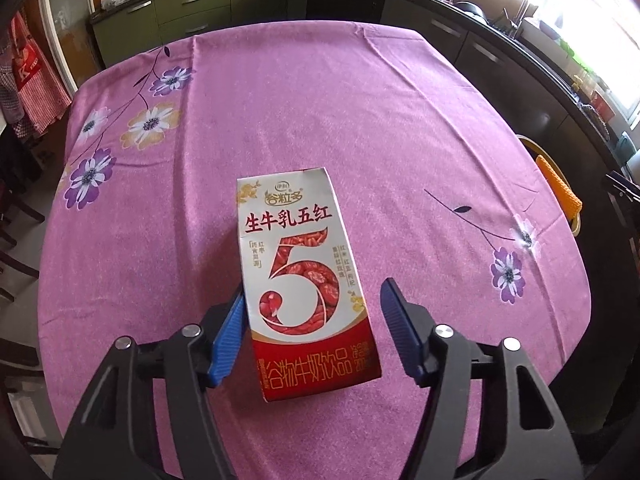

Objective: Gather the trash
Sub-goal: 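Grasp the white-red milk carton with the left gripper, then carry the milk carton over the bin and open the left gripper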

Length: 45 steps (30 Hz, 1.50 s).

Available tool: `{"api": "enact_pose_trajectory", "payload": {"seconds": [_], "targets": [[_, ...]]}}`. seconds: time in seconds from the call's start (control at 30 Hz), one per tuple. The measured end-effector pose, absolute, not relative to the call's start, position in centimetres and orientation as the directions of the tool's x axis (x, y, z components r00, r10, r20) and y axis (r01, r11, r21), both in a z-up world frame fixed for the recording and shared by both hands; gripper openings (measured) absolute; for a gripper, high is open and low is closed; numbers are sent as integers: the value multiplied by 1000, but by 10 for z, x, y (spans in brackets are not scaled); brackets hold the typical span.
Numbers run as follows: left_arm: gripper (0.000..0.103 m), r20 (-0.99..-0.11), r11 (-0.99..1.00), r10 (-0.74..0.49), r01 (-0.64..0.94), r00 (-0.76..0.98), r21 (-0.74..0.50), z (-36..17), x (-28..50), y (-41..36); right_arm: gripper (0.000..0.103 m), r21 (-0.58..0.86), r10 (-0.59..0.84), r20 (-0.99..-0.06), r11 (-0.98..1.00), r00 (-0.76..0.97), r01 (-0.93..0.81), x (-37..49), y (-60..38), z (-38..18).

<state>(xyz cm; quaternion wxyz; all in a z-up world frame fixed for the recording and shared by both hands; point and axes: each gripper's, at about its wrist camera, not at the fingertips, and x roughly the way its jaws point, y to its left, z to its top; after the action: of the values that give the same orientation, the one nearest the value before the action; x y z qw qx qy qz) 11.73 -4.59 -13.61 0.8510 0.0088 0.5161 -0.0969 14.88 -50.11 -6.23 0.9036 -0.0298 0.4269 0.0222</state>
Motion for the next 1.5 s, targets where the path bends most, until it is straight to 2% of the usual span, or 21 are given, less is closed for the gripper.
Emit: {"api": "enact_pose_trajectory", "payload": {"seconds": [0.1, 0.3, 0.53, 0.57, 0.63, 0.8, 0.97, 1.23, 1.5], "targets": [[55, -879, 983, -149, 167, 453, -81, -135, 116, -44, 79, -37, 15, -769, 997, 639, -68, 147, -499, -61], [55, -874, 982, -163, 163, 457, -97, -135, 116, -40, 80, -35, 17, -764, 997, 645, -68, 141, -494, -58], [54, -888, 986, -102, 164, 448, -30, -147, 120, -44, 84, -42, 20, -767, 996, 642, -81, 134, -487, -58], [50, -886, 986, -104, 163, 452, -33, -147, 120, -43, 84, -43, 20, -766, 996, 643, -81, 133, -486, -57], [50, -883, 986, -131, 153, 451, -69, -145, 121, -38, 84, -43, 22, -765, 995, 644, -85, 131, -485, -56], [50, -879, 982, -145, 176, 455, -71, -141, 115, -37, 84, -39, 24, -762, 996, 648, -84, 128, -485, -53], [50, -853, 969, -183, 238, 490, -71, -114, 110, -48, 84, -35, 20, -759, 997, 651, -71, 124, -490, -52], [50, -808, 893, -314, 444, 499, -72, -61, 120, -115, 84, -36, -33, -742, 999, 669, 10, 108, -516, -47], [50, -776, 753, -458, 653, 434, -80, -33, 150, -246, 84, -4, -69, -729, 995, 681, 97, 81, -555, -48]]}}
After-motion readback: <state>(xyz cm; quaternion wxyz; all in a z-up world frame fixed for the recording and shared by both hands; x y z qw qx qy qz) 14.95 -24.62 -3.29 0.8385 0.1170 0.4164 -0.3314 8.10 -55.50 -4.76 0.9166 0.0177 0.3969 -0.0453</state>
